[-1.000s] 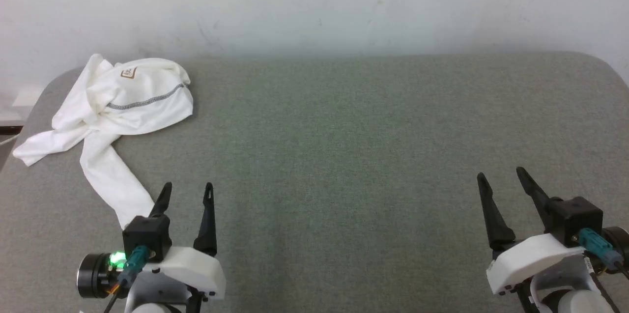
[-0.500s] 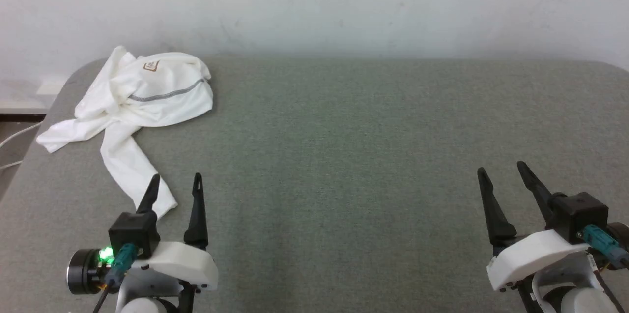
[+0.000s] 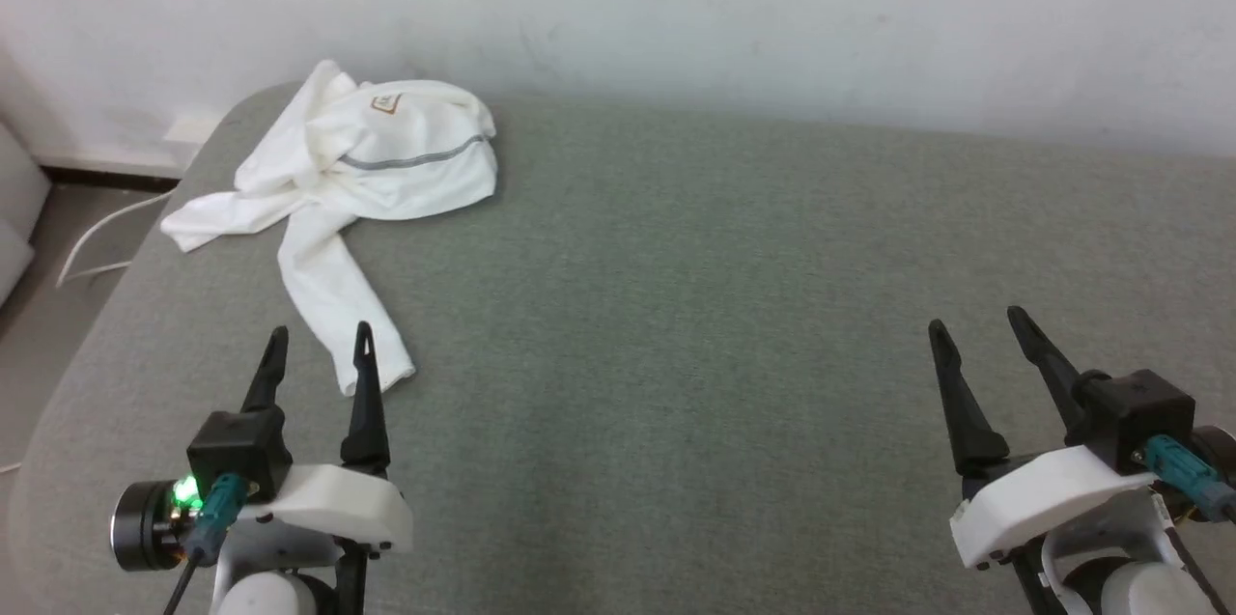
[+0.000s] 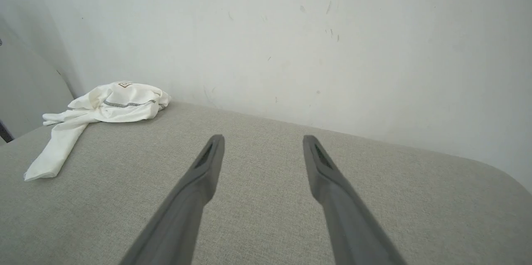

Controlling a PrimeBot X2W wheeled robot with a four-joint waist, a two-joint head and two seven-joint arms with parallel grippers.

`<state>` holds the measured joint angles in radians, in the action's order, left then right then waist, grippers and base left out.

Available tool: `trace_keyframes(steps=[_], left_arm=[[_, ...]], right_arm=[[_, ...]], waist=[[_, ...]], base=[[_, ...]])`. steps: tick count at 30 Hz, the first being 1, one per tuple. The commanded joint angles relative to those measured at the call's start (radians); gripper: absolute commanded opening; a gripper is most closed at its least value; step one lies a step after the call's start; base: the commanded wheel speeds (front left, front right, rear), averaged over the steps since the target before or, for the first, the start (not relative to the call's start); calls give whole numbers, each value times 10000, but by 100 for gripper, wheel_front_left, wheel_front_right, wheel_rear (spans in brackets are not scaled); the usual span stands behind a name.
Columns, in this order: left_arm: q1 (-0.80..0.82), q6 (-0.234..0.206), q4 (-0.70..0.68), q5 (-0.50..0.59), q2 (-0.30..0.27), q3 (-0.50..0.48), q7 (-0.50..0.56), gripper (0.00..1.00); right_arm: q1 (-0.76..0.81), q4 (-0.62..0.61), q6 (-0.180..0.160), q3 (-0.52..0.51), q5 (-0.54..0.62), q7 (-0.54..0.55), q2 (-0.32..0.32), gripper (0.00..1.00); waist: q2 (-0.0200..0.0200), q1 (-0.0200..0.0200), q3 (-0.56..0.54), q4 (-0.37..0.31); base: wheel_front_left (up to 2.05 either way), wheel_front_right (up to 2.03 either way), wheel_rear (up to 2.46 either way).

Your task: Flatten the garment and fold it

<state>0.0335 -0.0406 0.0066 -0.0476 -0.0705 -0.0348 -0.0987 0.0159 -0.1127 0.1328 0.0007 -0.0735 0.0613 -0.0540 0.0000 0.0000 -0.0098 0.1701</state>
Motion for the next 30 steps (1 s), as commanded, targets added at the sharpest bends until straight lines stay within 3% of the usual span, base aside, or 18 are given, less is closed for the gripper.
trace_keyframes(steps=[1,30], left_arm=[[203,-65,37,-97,-78,-81,-122,100],[650,-314,279,-488,-85,-396,-792,100]], right_arm=[[-29,-120,-10,4,-103,43,16,100],[-22,-778,-14,309,-632,482,25,100]], waist=[[0,0,23,337],[0,0,95,2319]], base=[[0,0,0],[0,0,0]])
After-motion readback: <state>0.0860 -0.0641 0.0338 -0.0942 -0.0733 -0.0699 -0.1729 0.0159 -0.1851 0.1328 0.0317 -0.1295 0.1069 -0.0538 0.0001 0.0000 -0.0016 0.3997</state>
